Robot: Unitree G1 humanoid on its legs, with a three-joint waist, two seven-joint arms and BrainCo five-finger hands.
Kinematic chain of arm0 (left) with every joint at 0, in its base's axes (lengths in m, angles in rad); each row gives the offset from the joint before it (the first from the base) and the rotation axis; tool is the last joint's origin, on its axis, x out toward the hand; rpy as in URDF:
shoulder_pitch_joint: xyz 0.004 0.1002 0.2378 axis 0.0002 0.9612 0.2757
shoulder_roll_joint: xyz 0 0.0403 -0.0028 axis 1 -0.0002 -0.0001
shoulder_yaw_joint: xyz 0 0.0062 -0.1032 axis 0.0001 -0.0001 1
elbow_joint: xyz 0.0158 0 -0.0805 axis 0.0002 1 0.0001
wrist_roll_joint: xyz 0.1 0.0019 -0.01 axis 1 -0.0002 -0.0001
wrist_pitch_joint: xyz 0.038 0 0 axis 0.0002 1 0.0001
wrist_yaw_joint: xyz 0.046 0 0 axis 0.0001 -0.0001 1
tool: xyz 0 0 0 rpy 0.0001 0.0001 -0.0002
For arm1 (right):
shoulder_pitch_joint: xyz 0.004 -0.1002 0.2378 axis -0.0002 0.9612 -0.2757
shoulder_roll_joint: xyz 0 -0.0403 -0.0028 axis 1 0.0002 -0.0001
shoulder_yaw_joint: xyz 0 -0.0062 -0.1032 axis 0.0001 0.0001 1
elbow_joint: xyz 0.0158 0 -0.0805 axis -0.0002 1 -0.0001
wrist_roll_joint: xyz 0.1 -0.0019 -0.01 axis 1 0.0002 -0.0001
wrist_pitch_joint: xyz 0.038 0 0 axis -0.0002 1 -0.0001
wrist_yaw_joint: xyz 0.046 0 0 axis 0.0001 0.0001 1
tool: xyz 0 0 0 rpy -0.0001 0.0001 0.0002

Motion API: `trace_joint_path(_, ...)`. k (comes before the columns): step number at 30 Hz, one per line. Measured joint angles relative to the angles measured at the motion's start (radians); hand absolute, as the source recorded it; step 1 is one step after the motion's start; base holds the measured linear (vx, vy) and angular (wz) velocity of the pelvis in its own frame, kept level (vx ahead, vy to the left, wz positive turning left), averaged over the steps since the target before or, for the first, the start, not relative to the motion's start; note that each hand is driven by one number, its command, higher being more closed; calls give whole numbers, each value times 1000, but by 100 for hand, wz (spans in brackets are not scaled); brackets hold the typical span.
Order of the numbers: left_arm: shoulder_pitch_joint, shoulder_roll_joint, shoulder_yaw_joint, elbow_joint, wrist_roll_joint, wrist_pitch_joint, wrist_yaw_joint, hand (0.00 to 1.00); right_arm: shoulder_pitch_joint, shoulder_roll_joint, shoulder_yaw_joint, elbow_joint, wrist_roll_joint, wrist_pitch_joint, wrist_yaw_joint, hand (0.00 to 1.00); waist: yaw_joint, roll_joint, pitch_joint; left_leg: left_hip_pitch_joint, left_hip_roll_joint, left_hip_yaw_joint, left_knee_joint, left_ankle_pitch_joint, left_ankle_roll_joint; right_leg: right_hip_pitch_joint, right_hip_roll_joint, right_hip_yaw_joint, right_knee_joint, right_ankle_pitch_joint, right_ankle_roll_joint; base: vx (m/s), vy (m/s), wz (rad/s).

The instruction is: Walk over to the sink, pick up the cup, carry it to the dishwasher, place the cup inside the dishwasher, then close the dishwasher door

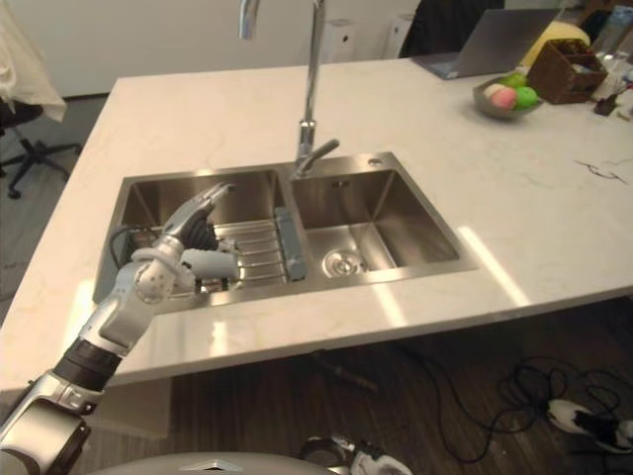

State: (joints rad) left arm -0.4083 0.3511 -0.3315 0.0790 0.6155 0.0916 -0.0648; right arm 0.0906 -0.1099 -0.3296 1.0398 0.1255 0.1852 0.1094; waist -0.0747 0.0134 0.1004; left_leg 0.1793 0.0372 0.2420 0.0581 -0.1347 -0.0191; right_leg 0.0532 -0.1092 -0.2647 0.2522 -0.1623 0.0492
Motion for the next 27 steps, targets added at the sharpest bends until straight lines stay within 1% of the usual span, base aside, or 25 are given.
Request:
trace_joint_path(2, 0, 3, -4, 1, 23, 4, -15, 0, 14, -2, 0, 0, -7, 2, 11, 0, 2, 3, -2, 16, 7, -3, -17, 3, -3, 30, 16, -5, -47, 20, -1, -27, -26, 2)
trace_joint_path(4, 0, 12, -5, 2, 63, 11, -29, 0, 16, -4, 2, 1, -8, 8, 15, 0, 5, 1, -4, 15, 7, -8, -46, 23, -1, 39, 28, -10, -98, 48, -2, -51, -20, 6)
trace_joint_path(6, 4, 37, -12, 20, 120, 19, -47, 0, 15, -7, 6, 2, -8, 13, 19, 0, 9, 0, -2, 10, 6, -10, -63, 40, 1, 45, 37, -11, -146, 81, -5, -48, -10, 4)
trace_joint_path(8, 17, 69, -24, 21, 153, 20, -71, 0, 14, -8, 15, 3, -9, 15, 21, 0, 13, -2, -2, 14, 7, -7, -63, 41, 1, 63, 45, -7, -181, 101, -5, -52, -7, -3)
trace_joint_path(11, 53, 101, -22, 20, 178, 20, -100, 0, 8, -21, 56, 8, -14, 15, 24, 0, 17, 0, -1, 14, 6, 5, -63, 42, 2, 76, 52, 7, -224, 128, -7, -61, -4, -12)
trace_joint_path(13, 79, 112, -22, 20, 195, 21, -120, 0, 9, -22, 58, 9, -14, 16, 29, 0, 16, 0, -1, 14, 6, 6, -63, 42, 2, 85, 58, 8, -245, 141, -9, -56, -11, -7)
trace_joint_path(16, 110, 114, -19, 19, 194, 25, -136, 0, 9, -28, 83, 9, -14, 16, 35, 0, 17, 1, -1, 14, 6, 5, -62, 43, 3, 87, 60, 8, -250, 144, -11, -50, -14, 0)
trace_joint_path(21, 119, 116, -16, 11, 194, 25, -137, 0, 9, -33, 83, 9, -14, 16, 36, 0, 17, 8, 2, 14, 6, 0, -61, 43, 2, 97, 61, 4, -266, 150, -11, -12, -6, 1)
trace_joint_path(23, 120, 116, -16, 11, 192, 32, -136, 0, 9, -35, 83, 10, -14, 16, 37, 0, 16, 11, 1, 15, 5, -5, -61, 43, 2, 102, 61, -1, -272, 150, -11, -5, -15, 5)
trace_joint_path(27, 127, 116, -21, 11, 173, 46, -111, 0, -1, -37, 82, 36, -13, 16, 41, 0, 10, 12, 2, 15, 5, -20, -62, 43, 2, 114, 63, -17, -282, 150, -11, -6, -18, 10)
